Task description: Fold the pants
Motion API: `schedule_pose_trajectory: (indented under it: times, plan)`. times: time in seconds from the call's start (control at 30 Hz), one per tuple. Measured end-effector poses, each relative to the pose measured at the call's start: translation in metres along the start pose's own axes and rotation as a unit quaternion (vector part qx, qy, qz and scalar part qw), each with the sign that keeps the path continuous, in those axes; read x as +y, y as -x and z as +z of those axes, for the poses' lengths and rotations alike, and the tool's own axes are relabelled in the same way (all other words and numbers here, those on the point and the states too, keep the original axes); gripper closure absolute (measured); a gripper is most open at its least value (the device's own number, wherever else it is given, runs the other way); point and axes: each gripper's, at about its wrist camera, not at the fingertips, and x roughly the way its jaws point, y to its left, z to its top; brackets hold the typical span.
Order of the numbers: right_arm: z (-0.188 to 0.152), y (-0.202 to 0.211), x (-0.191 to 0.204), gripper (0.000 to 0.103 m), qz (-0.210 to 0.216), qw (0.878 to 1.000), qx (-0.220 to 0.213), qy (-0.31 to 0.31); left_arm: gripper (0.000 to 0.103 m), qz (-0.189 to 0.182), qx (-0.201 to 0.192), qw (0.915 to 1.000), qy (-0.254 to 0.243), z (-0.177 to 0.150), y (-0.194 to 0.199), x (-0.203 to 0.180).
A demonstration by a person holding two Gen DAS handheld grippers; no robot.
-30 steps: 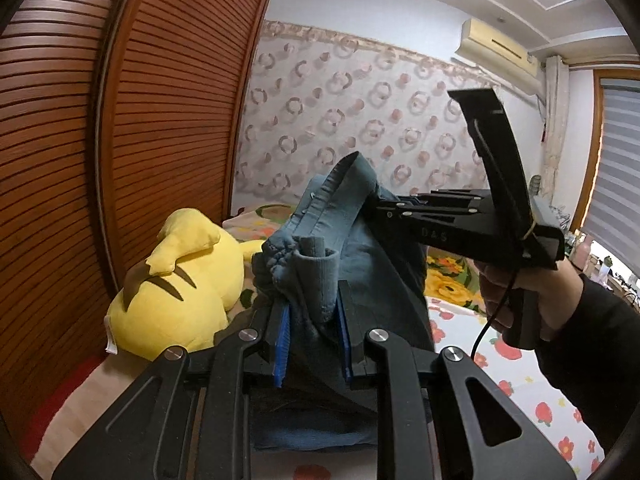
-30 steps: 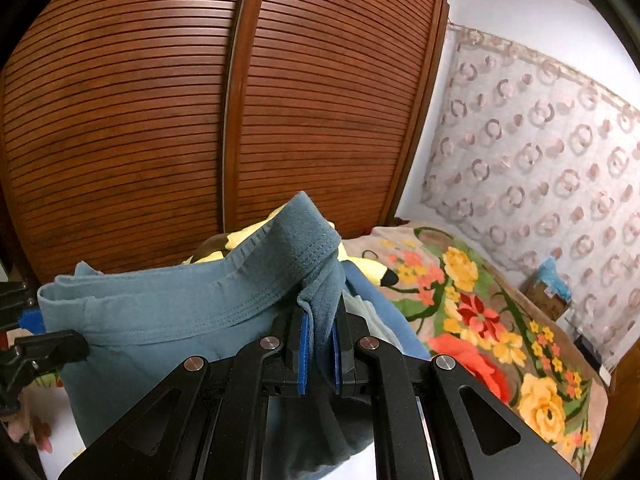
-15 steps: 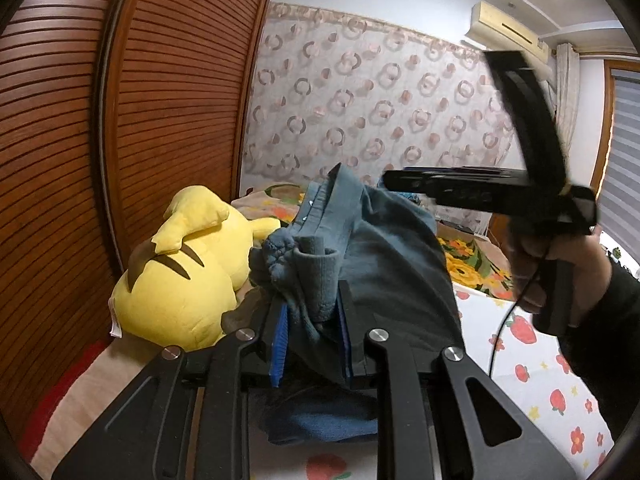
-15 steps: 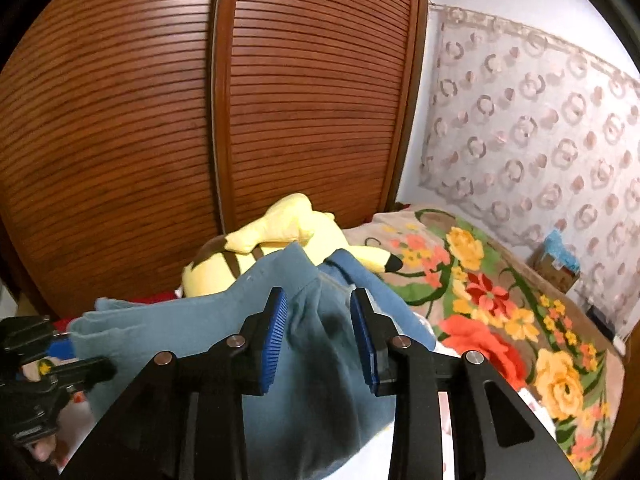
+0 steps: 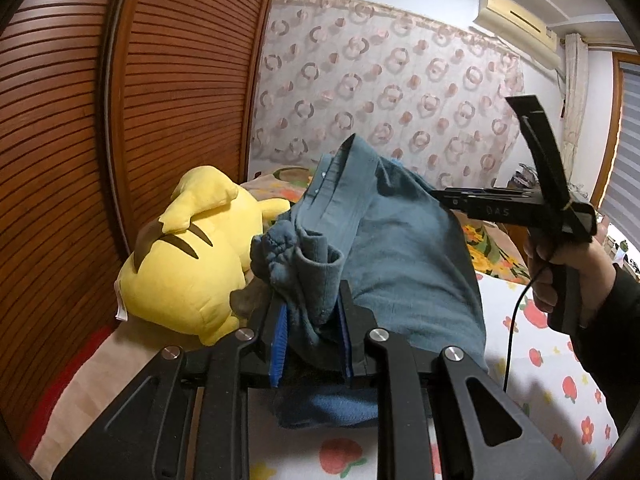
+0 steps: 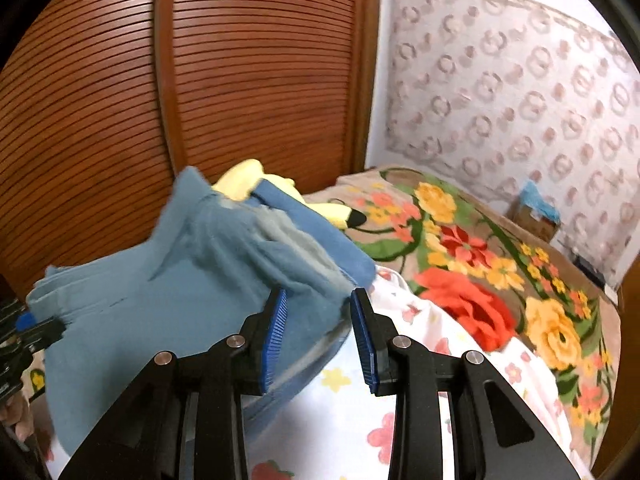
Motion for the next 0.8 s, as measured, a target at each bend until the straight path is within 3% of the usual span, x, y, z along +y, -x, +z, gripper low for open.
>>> schedule_pose_trajectory:
  times: [0.23, 0.53, 0.7, 0.8]
  plan:
    - [0.001, 0.015, 0.023, 0.069, -0.011, 1.0, -0.014, -0.011, 0.081, 0.002, 0.007, 0.9999, -0.008, 0.002, 0.003, -0.002]
    - [-0.024, 0.051, 0.044, 0.069, 0.004, 1.0, -0.013, -0.021, 0.079, 0.006, 0.014, 0.9995, -0.028, 0.003, 0.012, -0.008]
    - [-0.033, 0.069, 0.051, 0.069, 0.005, 0.999, -0.015, -0.029, 0.07, 0.008, 0.011, 0.9992, -0.039, 0.005, 0.022, -0.009]
    - [-0.038, 0.079, 0.054, 0.069, 0.003, 0.999, -0.017, -0.032, 0.055, 0.001, 0.008, 0.9991, -0.043, 0.005, 0.03, -0.01]
